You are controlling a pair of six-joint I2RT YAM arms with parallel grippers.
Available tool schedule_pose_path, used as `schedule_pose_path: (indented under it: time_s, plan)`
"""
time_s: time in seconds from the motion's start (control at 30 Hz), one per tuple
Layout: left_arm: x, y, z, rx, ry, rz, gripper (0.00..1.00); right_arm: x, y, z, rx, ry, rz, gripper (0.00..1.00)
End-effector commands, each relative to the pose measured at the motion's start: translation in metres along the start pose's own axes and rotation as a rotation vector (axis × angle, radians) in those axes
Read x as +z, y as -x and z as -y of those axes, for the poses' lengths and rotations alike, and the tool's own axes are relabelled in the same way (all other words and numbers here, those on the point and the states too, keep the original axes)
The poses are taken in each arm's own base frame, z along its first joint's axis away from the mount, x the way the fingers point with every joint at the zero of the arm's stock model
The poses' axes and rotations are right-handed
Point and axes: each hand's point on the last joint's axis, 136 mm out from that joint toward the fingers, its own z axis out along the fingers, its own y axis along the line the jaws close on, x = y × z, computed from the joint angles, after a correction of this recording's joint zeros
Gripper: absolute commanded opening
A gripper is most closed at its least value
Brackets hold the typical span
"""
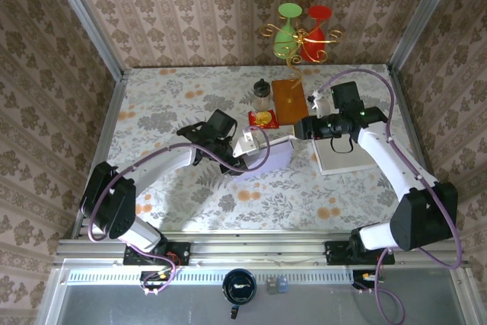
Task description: Fold the paper box
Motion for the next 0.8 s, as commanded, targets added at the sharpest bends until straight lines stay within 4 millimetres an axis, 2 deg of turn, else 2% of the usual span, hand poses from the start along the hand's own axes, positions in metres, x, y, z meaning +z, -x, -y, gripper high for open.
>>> schedule_pose_path:
  time_s: [0.0,0.17,0.2,0.3,0.63,0.77]
  plan:
    - [-0.014,-0.004,0.013,0.041,-0.064,-0.021,0.41,0.0,-0.008,-0.02,-0.145,0.068,-0.029,0.53]
    - [-0.018,-0.01,0.018,0.063,-0.095,-0.041,0.4,0.01,-0.019,-0.026,-0.23,0.042,-0.063,0.56]
    - [-0.018,-0.012,0.017,0.064,-0.093,-0.049,0.4,0.019,-0.023,-0.022,-0.227,0.037,-0.095,0.56]
    - [-0.018,-0.013,0.015,0.065,-0.099,-0.055,0.4,0.024,-0.026,-0.022,-0.257,0.011,-0.124,0.55]
    - [-0.019,-0.009,0.01,0.067,-0.1,-0.047,0.39,0.027,-0.037,-0.023,-0.314,-0.021,-0.146,0.51]
    - [-0.018,-0.008,0.011,0.068,-0.106,-0.045,0.39,0.031,-0.036,-0.016,-0.314,-0.059,-0.16,0.48]
